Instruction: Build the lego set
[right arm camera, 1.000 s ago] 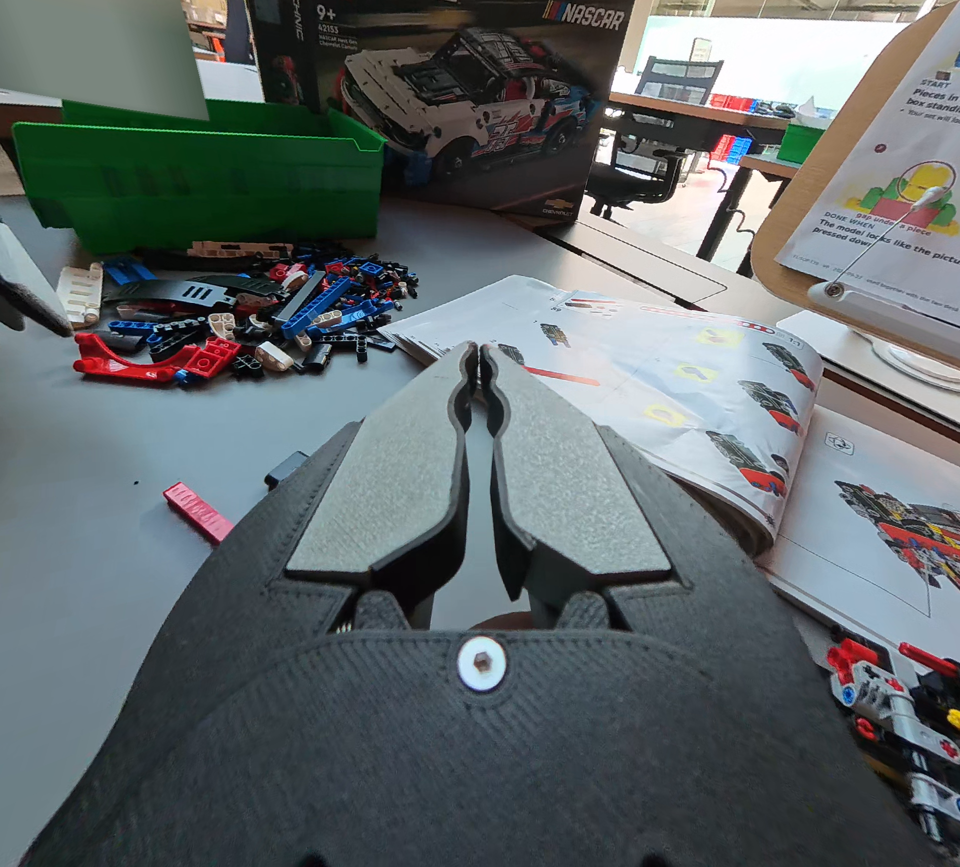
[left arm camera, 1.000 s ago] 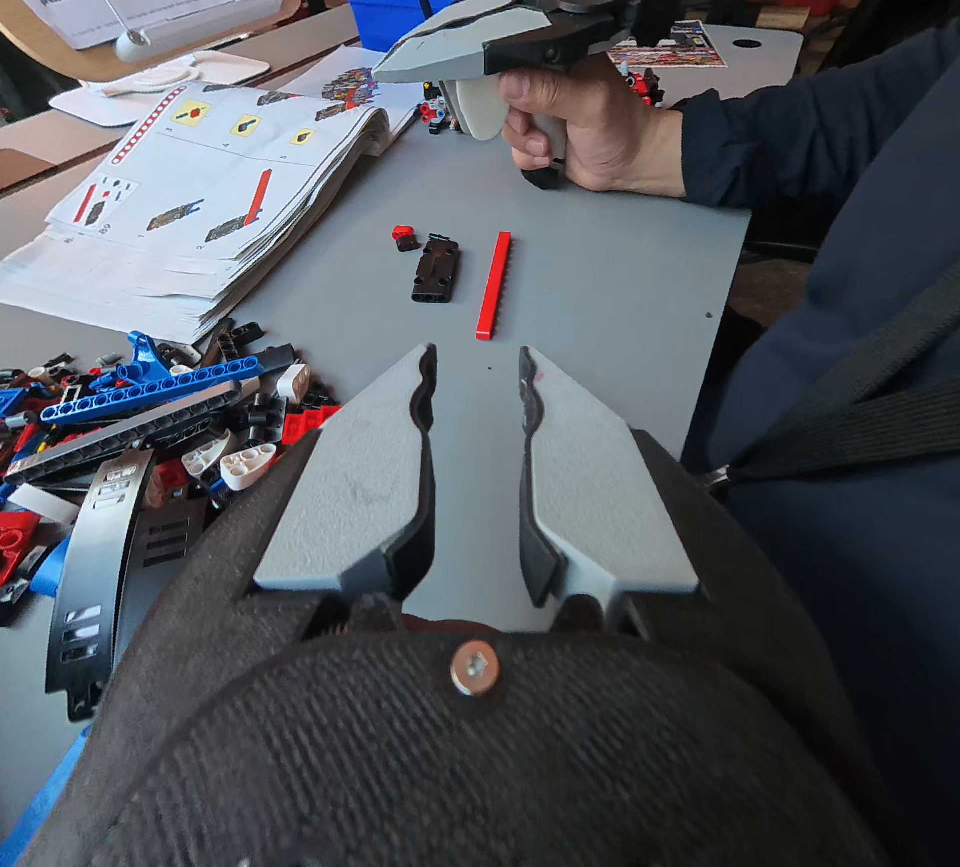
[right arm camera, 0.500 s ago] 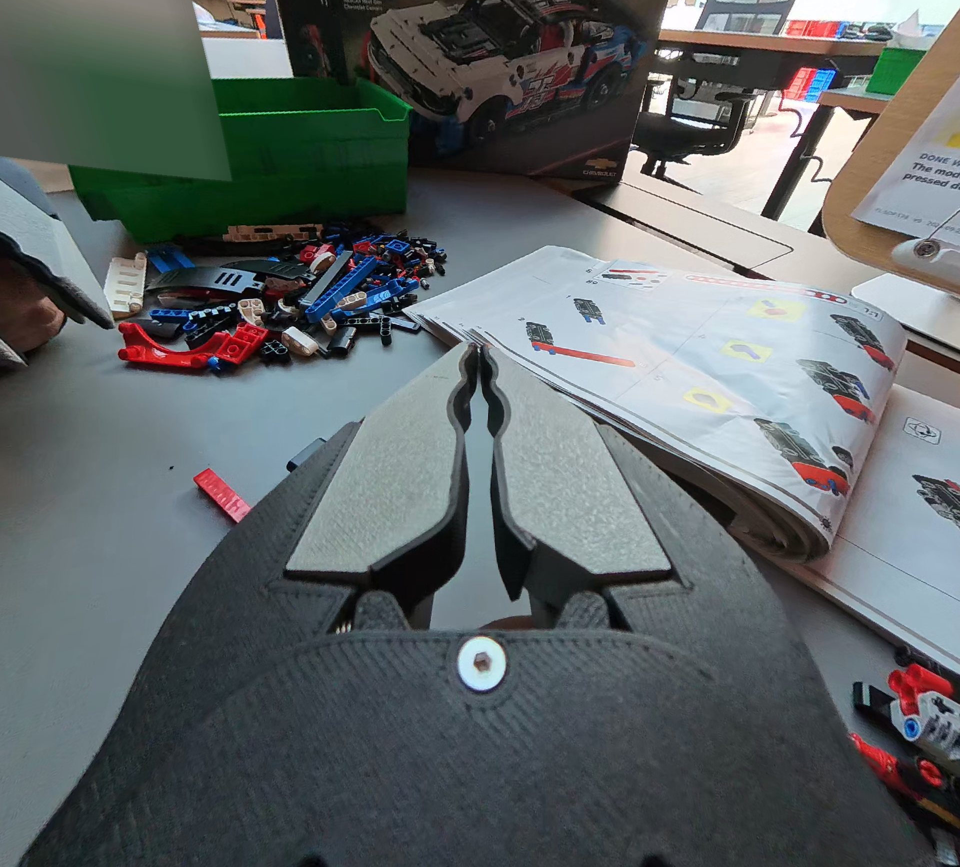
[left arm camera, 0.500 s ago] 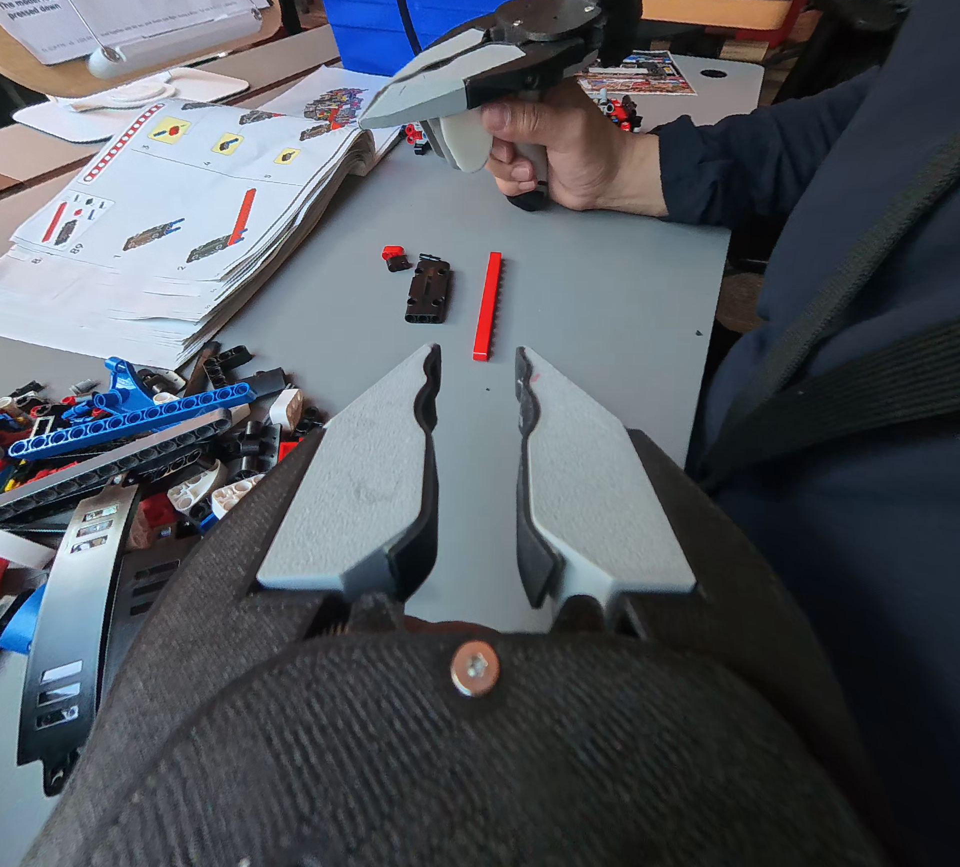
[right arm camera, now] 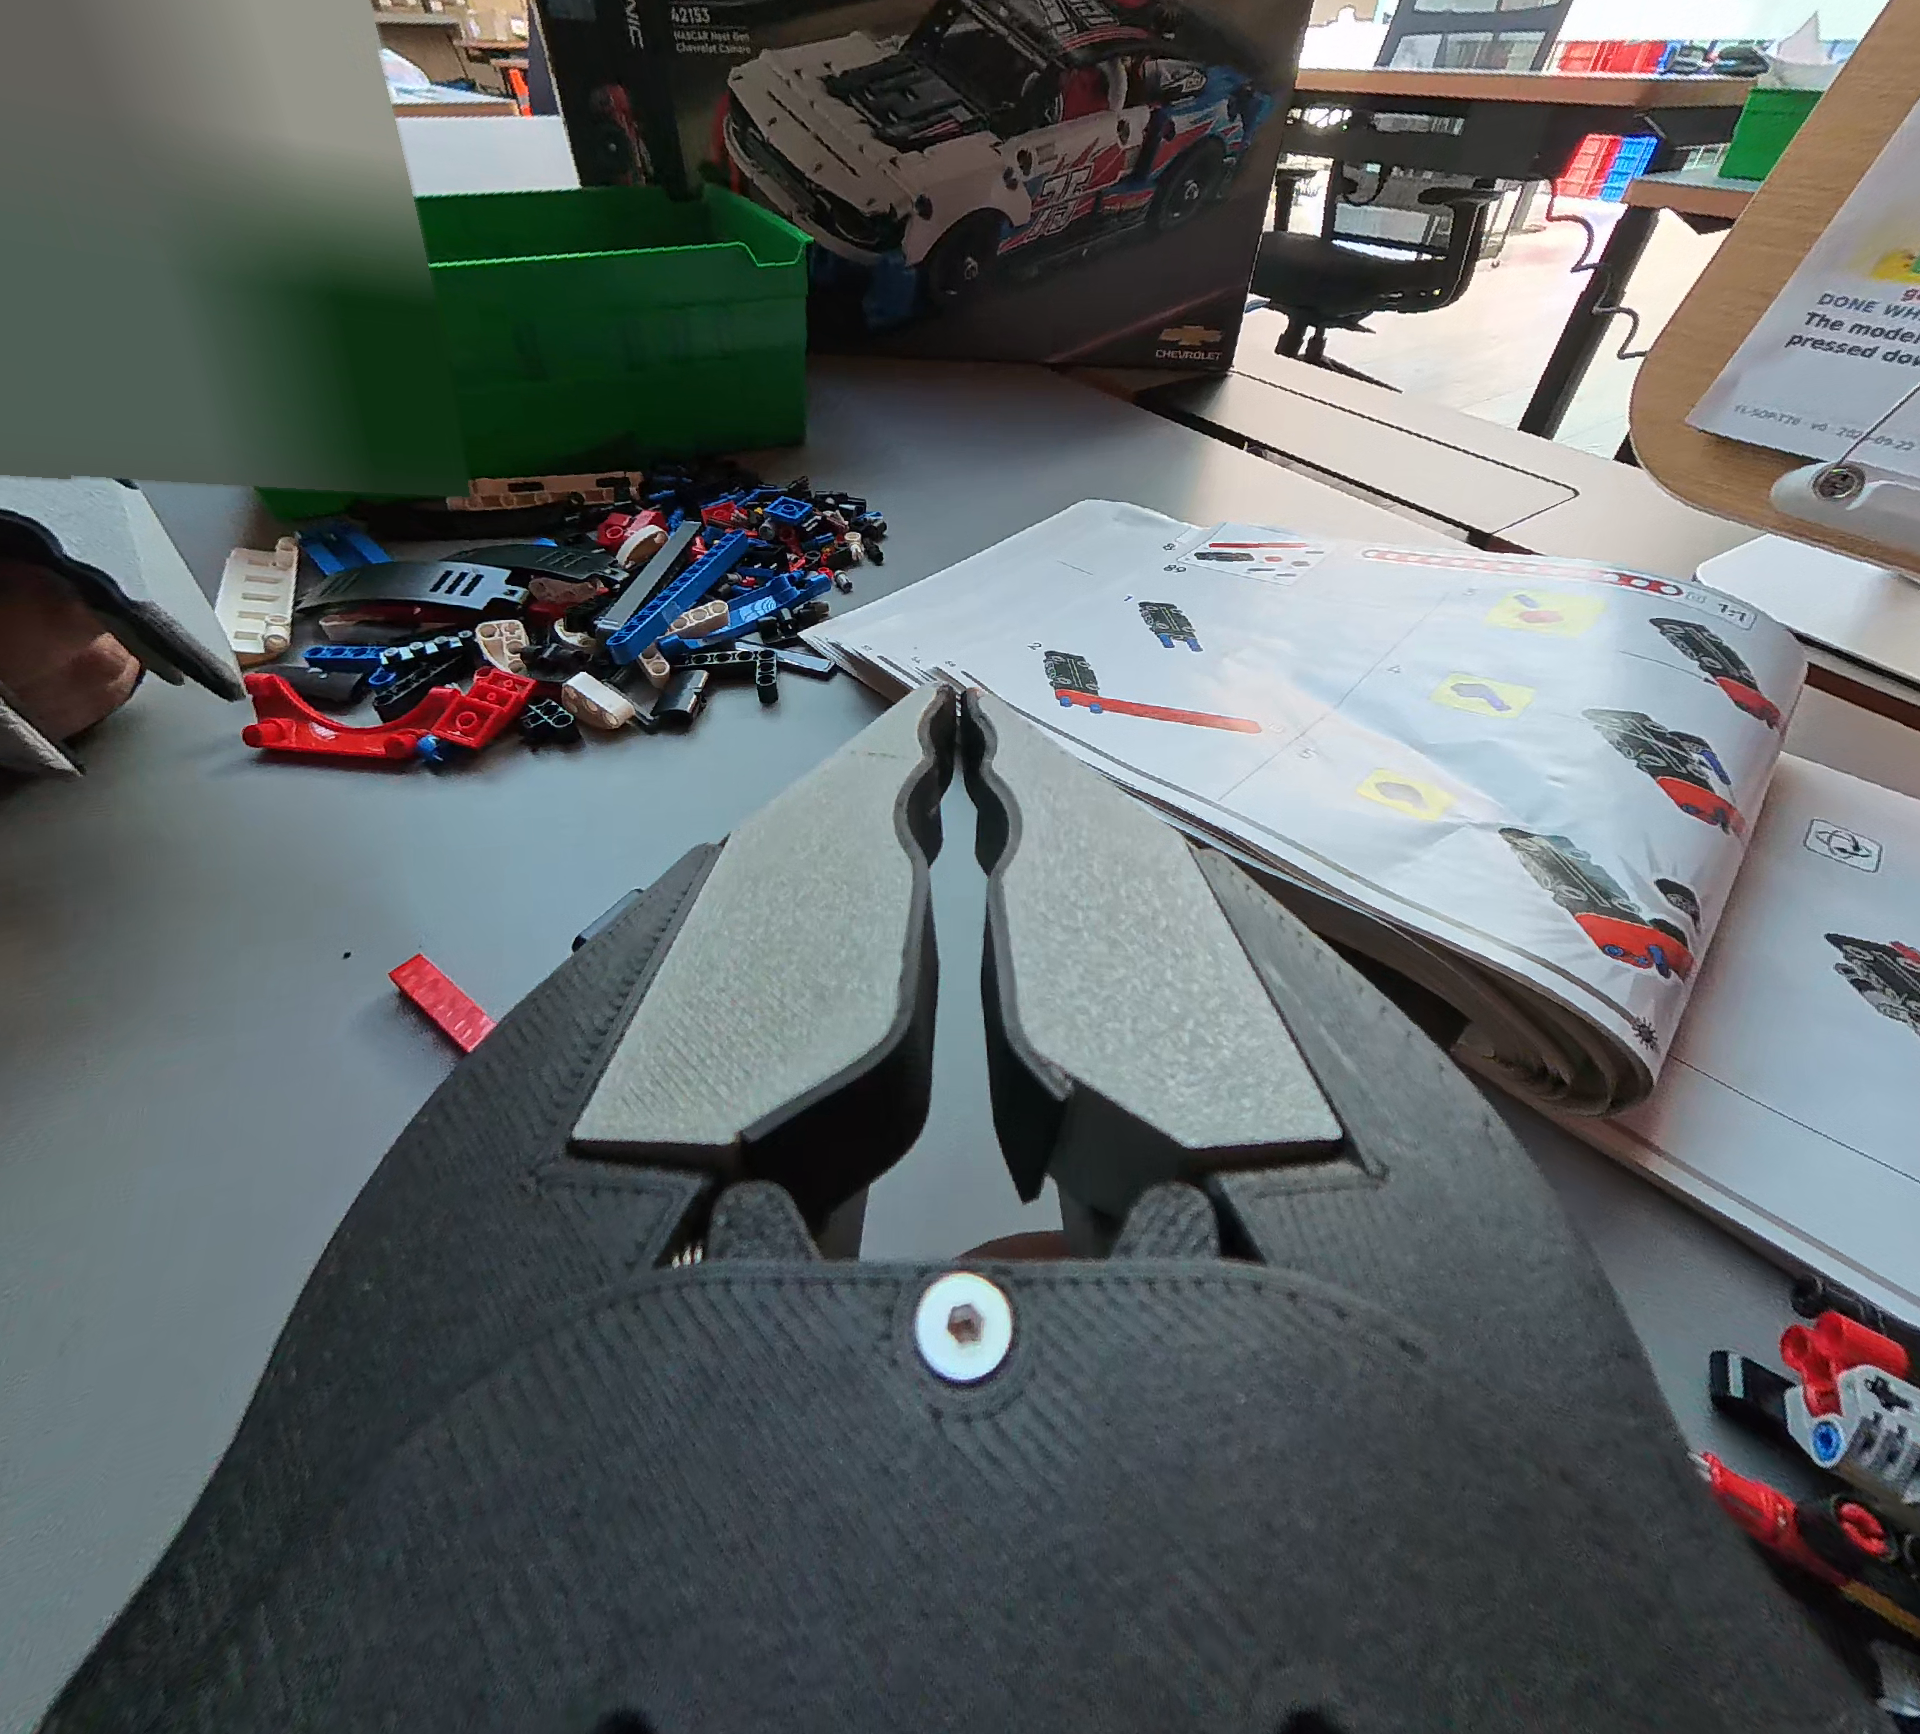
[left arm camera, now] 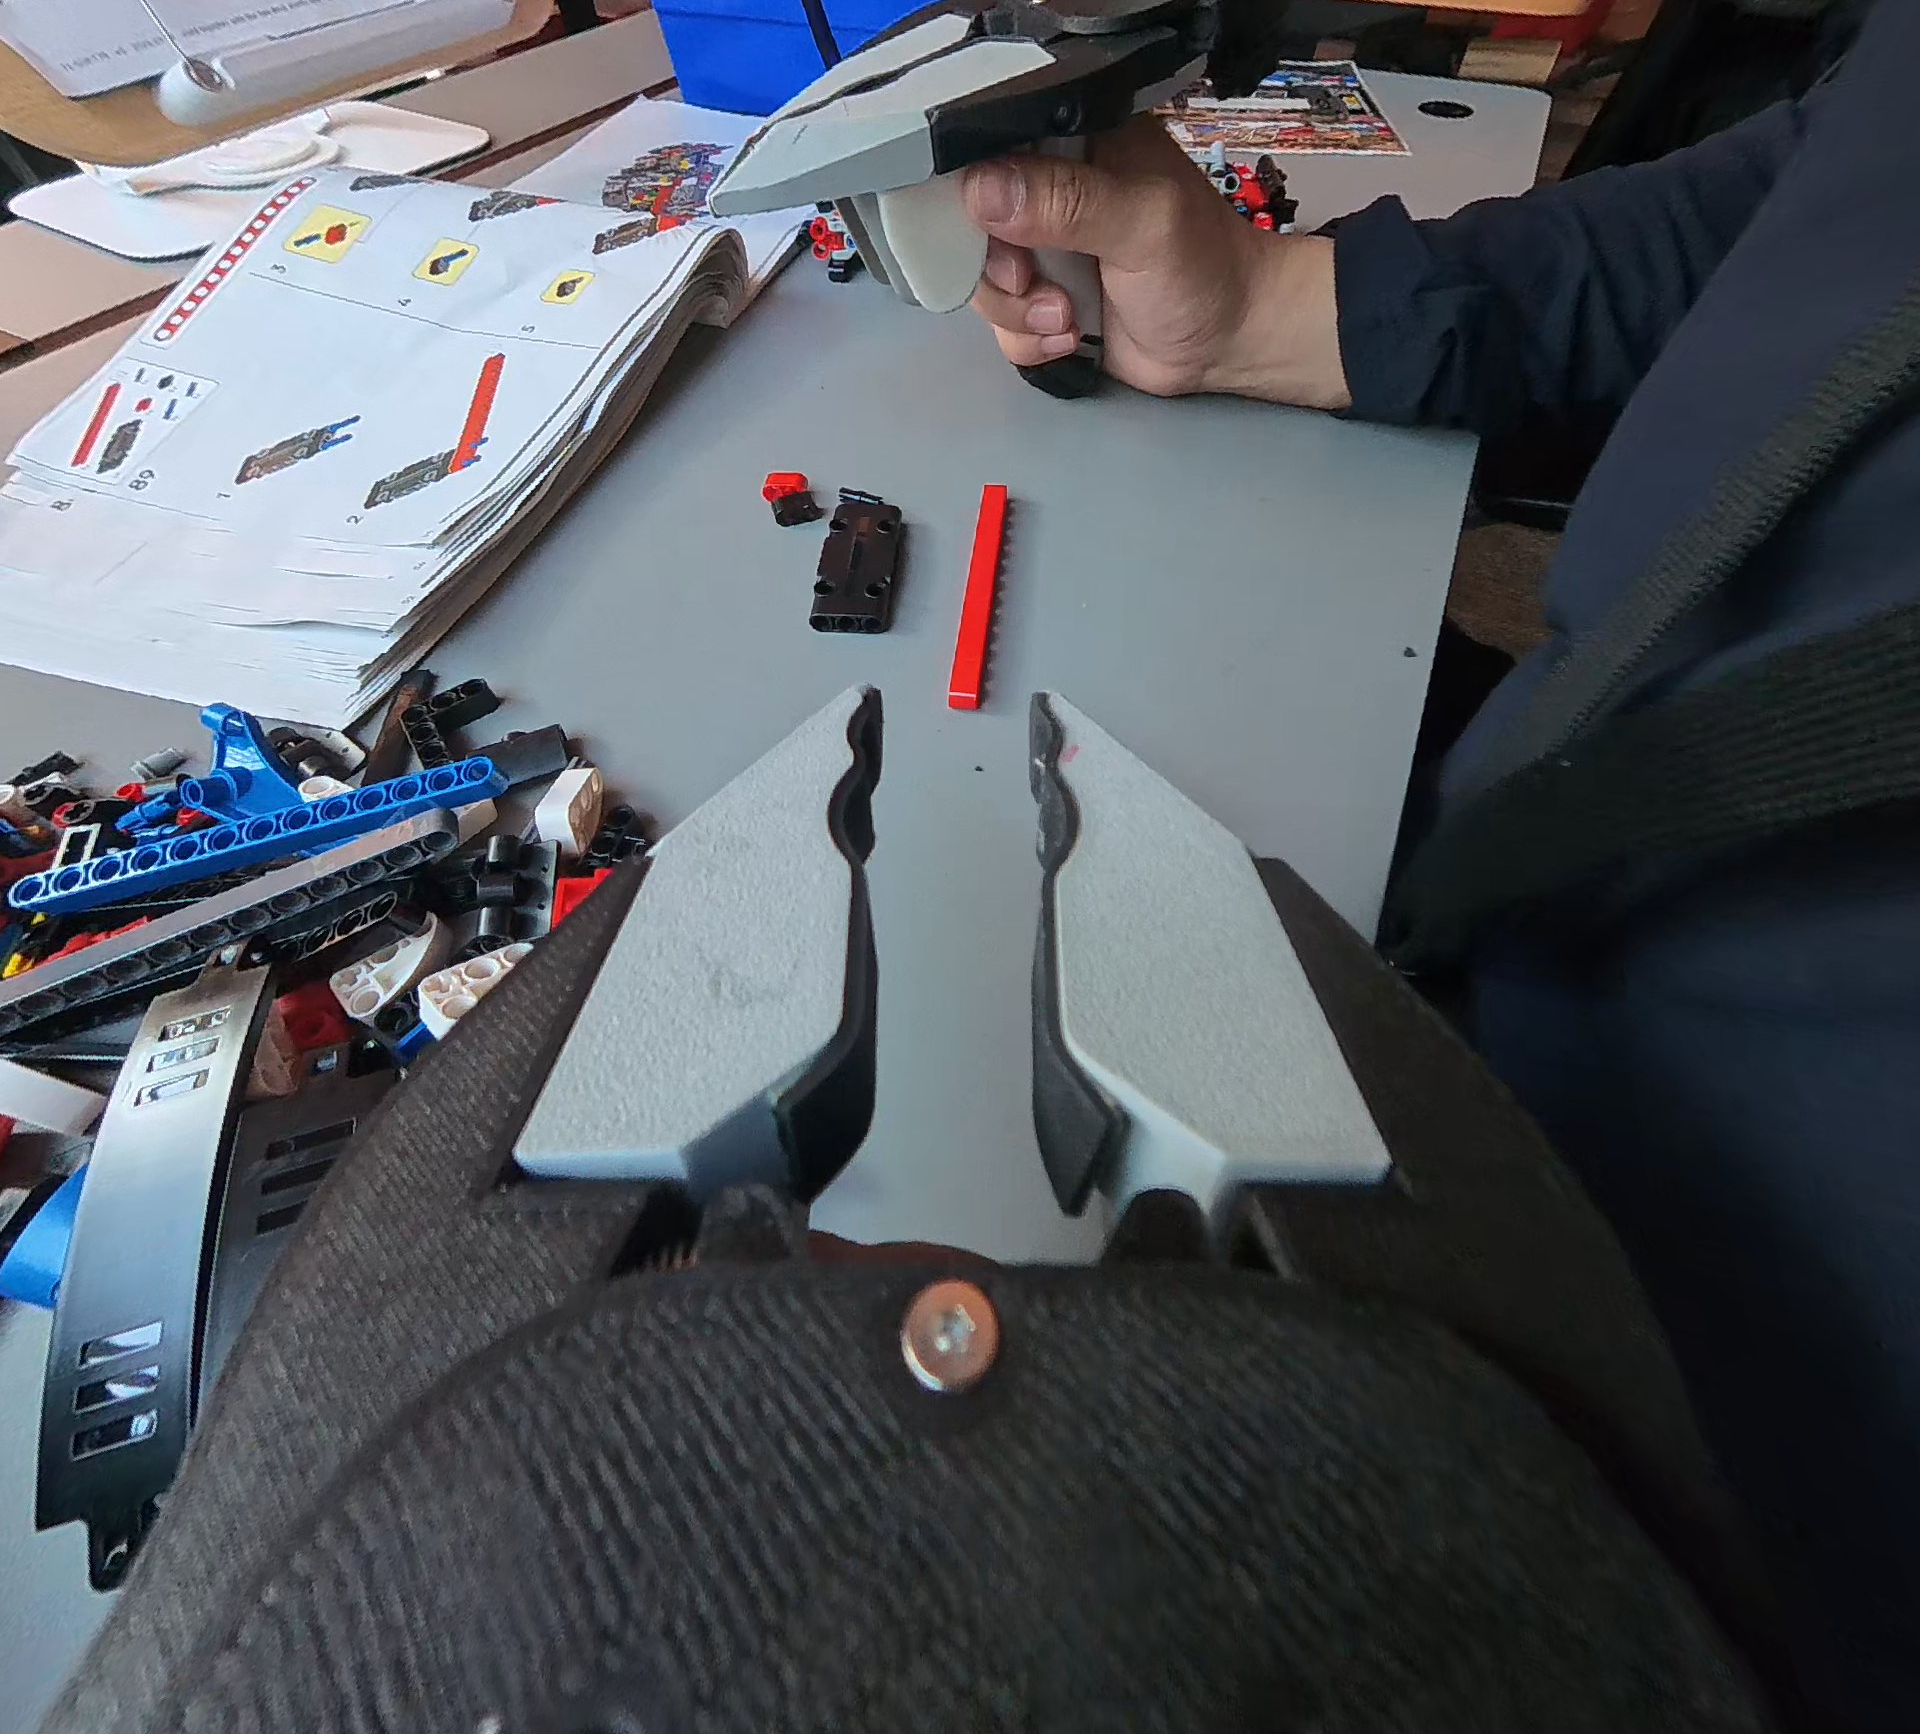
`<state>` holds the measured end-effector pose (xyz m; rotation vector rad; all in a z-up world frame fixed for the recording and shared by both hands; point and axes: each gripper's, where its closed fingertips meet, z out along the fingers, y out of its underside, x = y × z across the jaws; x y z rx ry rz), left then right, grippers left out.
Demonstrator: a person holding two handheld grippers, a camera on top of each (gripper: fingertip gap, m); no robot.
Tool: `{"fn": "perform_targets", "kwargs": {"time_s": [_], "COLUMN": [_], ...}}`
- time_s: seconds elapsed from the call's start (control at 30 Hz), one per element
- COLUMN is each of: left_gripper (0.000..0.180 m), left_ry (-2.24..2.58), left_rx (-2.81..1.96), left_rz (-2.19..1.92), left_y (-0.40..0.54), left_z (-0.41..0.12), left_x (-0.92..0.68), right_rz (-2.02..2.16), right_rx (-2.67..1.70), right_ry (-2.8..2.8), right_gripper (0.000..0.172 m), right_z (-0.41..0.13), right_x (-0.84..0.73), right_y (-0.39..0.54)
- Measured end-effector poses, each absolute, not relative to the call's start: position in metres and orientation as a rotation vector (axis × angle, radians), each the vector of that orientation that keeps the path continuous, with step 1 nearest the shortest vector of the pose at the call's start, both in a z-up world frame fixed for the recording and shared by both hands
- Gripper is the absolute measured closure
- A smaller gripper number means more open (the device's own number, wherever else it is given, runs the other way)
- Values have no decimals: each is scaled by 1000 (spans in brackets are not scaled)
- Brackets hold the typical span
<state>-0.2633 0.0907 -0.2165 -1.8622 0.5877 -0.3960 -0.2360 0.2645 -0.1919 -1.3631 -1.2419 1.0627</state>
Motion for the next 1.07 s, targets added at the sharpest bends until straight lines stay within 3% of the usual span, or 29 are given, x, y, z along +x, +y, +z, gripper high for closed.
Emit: {"fn": "perform_targets", "kwargs": {"time_s": [1.07], "left_gripper": [154], "left_ry": [549], "left_rx": [-1813], "left_rz": [-489], "left_y": [91], "left_z": [-207], "left_x": [-266], "right_rz": [1072], "right_rx": [-1380], "right_ry": [-1224], "right_gripper": [172], "right_z": [-192], "right_x": [-236], "right_y": [267]}}
